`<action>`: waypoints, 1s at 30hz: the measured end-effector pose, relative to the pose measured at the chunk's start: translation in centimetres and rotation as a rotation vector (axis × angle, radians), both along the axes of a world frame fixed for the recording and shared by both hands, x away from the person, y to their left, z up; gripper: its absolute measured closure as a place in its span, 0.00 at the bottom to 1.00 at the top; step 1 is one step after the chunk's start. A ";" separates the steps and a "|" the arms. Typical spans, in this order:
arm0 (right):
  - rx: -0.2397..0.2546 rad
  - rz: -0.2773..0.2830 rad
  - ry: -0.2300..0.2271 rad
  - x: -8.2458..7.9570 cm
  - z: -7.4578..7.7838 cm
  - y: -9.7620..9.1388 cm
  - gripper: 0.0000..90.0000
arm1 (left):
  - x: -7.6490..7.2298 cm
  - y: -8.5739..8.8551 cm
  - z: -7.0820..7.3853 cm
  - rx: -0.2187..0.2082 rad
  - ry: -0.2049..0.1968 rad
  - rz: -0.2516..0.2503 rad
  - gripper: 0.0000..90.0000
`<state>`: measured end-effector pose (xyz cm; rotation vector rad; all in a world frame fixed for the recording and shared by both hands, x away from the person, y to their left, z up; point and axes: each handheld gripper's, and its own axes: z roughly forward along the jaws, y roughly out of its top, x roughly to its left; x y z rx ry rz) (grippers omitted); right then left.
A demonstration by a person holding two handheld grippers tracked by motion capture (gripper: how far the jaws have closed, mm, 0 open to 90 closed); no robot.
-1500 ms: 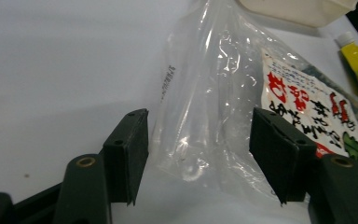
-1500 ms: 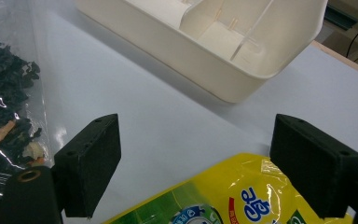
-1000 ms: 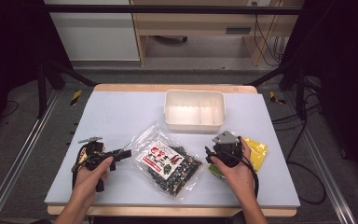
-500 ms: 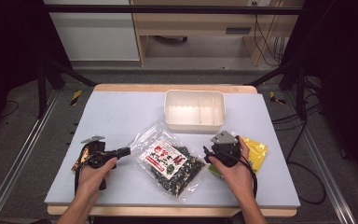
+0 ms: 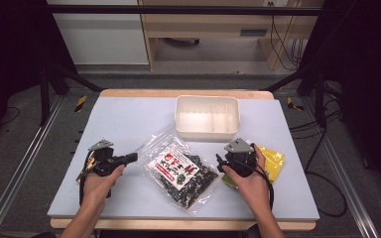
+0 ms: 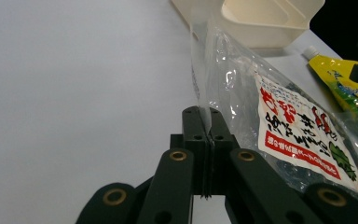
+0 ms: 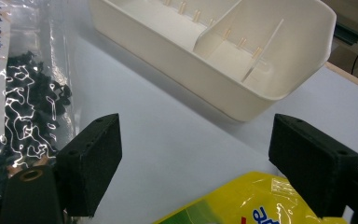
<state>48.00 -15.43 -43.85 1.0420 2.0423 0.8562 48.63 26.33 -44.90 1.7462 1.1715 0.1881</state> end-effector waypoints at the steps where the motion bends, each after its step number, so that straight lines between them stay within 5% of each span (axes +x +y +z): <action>1: 0.008 -0.006 0.001 -0.1 0.1 0.0 0.19 | 0.0 0.1 0.2 -0.002 -0.007 0.001 0.99; 12: 0.026 0.033 0.004 0.1 1.5 0.8 0.19 | 0.3 1.4 3.4 0.086 -0.085 -0.035 0.99; 16: 0.025 0.110 0.006 0.7 3.0 2.0 0.19 | 1.0 1.7 5.6 0.130 -0.120 -0.056 0.99; 22: 0.038 0.247 0.015 1.7 6.4 3.8 0.21 | 1.9 0.8 9.5 0.166 -0.152 -0.139 0.99; 27: -0.035 0.349 0.055 3.1 10.3 5.3 0.21 | 2.7 -1.5 13.4 0.256 -0.206 -0.225 0.99; 30: -0.062 0.369 0.060 3.6 11.6 5.5 0.20 | 2.9 -2.4 14.3 0.288 -0.219 -0.251 0.99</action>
